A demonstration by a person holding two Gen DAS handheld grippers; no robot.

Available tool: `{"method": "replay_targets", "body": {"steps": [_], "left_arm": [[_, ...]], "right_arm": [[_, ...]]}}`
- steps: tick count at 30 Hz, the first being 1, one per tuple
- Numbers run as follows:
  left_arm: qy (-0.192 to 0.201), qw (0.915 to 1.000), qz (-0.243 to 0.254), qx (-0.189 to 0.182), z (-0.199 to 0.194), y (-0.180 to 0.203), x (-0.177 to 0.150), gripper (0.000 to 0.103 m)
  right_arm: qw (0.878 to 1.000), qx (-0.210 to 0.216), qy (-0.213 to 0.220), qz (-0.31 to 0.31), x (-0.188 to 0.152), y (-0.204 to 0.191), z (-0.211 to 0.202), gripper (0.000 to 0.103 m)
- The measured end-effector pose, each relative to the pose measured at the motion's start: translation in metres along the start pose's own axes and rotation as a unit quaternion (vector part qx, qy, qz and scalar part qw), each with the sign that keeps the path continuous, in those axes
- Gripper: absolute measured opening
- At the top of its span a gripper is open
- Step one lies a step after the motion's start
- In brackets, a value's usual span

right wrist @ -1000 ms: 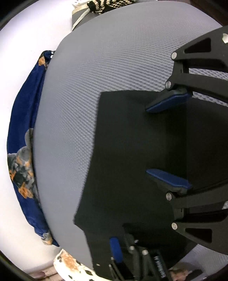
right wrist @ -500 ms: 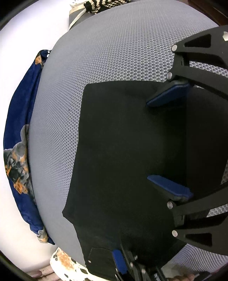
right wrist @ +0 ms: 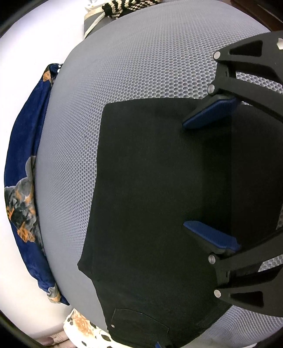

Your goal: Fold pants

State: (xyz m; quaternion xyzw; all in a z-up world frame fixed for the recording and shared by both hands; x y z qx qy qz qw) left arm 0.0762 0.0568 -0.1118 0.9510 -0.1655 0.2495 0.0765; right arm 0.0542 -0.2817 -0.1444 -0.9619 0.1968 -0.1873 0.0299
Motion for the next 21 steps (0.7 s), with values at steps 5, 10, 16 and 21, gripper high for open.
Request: {"method": "replay_targets", "body": {"steps": [5, 10, 16, 21], "left_arm": [[0.002, 0.9986, -0.050, -0.014, -0.014, -0.031, -0.018, 0.057], [0.014, 0.9934, -0.091, -0.068, -0.023, -0.039, -0.024, 0.057], [0.010, 0.9848, -0.149, -0.088, -0.024, -0.060, -0.039, 0.057], [0.008, 0.9762, -0.191, -0.104, -0.018, -0.074, -0.050, 0.057]], "right_arm": [[1.000, -0.005, 0.000, 0.003, 0.000, -0.002, 0.002, 0.088], [1.000, -0.007, 0.000, 0.005, 0.000, -0.002, 0.002, 0.089], [1.000, -0.012, -0.002, 0.012, -0.001, -0.004, 0.002, 0.089], [1.000, -0.003, -0.009, 0.002, -0.005, -0.018, 0.000, 0.090]]}}
Point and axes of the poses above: each gripper's, at about its wrist camera, not at the fingertips, and z roughly the way its jaws point, y to its right, x to its top, the point moved 9 cm from there along z, roughly the way its jaws point, and after that the axes turned 11 degrees about z, right-handed, at the moved point
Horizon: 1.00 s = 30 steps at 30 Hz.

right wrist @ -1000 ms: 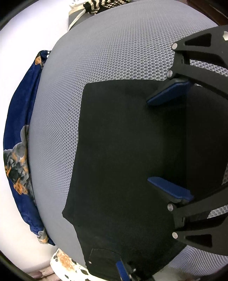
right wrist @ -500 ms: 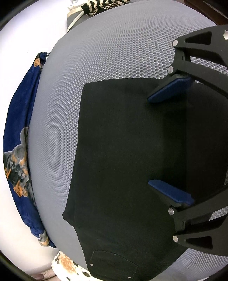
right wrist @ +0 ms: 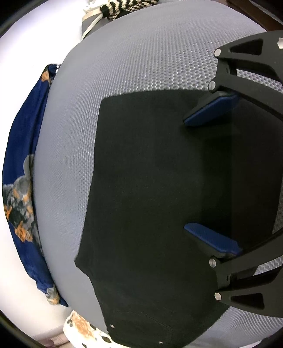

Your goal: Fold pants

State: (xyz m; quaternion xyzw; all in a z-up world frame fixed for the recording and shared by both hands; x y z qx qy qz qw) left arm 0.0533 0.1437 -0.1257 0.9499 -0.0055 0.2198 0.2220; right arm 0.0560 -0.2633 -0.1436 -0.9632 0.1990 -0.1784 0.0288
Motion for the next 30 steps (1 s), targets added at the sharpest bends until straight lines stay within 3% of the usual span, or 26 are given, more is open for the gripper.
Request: {"method": "replay_targets", "body": {"steps": [12, 30], "left_arm": [[0.030, 0.9957, -0.078, -0.039, 0.005, -0.037, 0.003, 0.057], [0.054, 0.9920, -0.076, -0.085, 0.005, -0.057, 0.025, 0.057]], "right_arm": [[0.999, 0.024, -0.011, -0.037, -0.014, -0.041, 0.000, 0.097], [0.999, 0.023, -0.020, -0.035, -0.009, -0.042, 0.001, 0.101]]}}
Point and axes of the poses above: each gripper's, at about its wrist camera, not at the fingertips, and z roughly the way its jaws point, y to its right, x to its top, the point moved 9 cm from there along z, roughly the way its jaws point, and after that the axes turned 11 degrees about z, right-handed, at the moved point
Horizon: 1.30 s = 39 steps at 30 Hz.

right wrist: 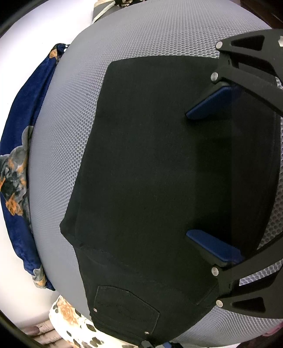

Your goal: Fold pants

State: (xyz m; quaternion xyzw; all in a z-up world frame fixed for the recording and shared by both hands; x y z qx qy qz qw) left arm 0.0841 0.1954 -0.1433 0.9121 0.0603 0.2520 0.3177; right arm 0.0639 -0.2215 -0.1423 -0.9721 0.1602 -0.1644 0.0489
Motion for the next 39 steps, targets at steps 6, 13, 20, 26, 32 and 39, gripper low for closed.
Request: {"method": "replay_targets", "body": {"steps": [6, 13, 20, 26, 32, 39], "left_arm": [[0.008, 1.0000, -0.002, 0.002, 0.003, 0.005, 0.014, 0.057], [0.020, 0.9993, -0.019, -0.027, -0.006, -0.002, 0.015, 0.057], [0.026, 0.9996, -0.005, -0.008, -0.012, -0.013, 0.023, 0.057], [0.033, 0.9989, 0.018, -0.026, 0.002, -0.007, 0.034, 0.060], [0.028, 0.9982, 0.040, -0.035, 0.014, 0.002, 0.038, 0.060], [0.026, 0.9989, 0.036, 0.014, 0.024, 0.004, 0.041, 0.039]], "right_arm": [[1.000, -0.001, -0.001, 0.003, 0.001, -0.001, 0.000, 0.103], [1.000, 0.002, -0.002, 0.002, 0.003, -0.002, -0.001, 0.103], [1.000, 0.001, -0.001, 0.002, 0.004, -0.001, -0.002, 0.103], [1.000, 0.000, -0.001, 0.002, 0.004, -0.001, -0.001, 0.103], [1.000, 0.001, 0.002, 0.003, 0.003, 0.000, -0.001, 0.103], [1.000, 0.001, 0.004, 0.004, 0.003, 0.001, -0.001, 0.103]]}}
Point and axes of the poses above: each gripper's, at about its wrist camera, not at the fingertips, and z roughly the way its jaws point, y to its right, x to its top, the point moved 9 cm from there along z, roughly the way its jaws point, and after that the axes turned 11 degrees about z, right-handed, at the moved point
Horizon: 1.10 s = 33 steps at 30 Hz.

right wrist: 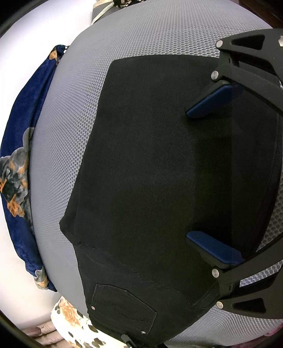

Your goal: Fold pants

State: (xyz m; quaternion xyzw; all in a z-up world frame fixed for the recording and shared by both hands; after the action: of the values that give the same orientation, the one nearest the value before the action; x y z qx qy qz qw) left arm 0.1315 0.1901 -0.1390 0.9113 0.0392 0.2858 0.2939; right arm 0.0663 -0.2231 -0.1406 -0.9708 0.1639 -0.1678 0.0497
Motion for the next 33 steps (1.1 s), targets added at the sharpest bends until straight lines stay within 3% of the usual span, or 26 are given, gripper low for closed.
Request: {"method": "replay_targets", "body": {"steps": [3, 6, 9, 12, 16, 20, 26, 33], "left_arm": [[0.003, 0.9999, -0.006, 0.009, -0.005, 0.005, 0.002, 0.028], [0.005, 0.9989, 0.034, 0.033, -0.012, 0.022, 0.007, 0.026], [0.014, 0.9971, 0.067, 0.033, -0.020, 0.047, 0.014, 0.025], [0.029, 0.9968, 0.075, -0.001, -0.030, 0.072, 0.020, 0.025], [0.042, 0.9922, 0.092, -0.073, -0.038, 0.117, 0.025, 0.025], [0.034, 0.9854, 0.132, -0.102, -0.034, 0.160, 0.024, 0.025], [-0.006, 0.9717, 0.182, -0.150, -0.006, 0.227, 0.008, 0.025], [-0.080, 0.9478, 0.249, -0.182, 0.042, 0.302, -0.039, 0.025]], "right_arm": [[1.000, 0.000, 0.000, 0.000, 0.000, 0.000, 0.000, 0.103], [1.000, -0.003, 0.002, 0.004, 0.000, 0.001, -0.001, 0.103], [1.000, -0.002, -0.001, 0.006, 0.001, 0.000, -0.002, 0.103], [1.000, 0.007, -0.007, 0.011, 0.002, 0.000, -0.005, 0.103], [0.999, 0.034, -0.005, 0.036, 0.005, 0.001, -0.015, 0.103], [0.997, 0.051, 0.013, 0.057, 0.017, 0.009, -0.031, 0.103], [0.990, 0.089, 0.036, 0.103, 0.040, 0.037, -0.060, 0.099], [0.984, 0.088, 0.047, 0.147, 0.047, 0.076, -0.067, 0.098]]}}
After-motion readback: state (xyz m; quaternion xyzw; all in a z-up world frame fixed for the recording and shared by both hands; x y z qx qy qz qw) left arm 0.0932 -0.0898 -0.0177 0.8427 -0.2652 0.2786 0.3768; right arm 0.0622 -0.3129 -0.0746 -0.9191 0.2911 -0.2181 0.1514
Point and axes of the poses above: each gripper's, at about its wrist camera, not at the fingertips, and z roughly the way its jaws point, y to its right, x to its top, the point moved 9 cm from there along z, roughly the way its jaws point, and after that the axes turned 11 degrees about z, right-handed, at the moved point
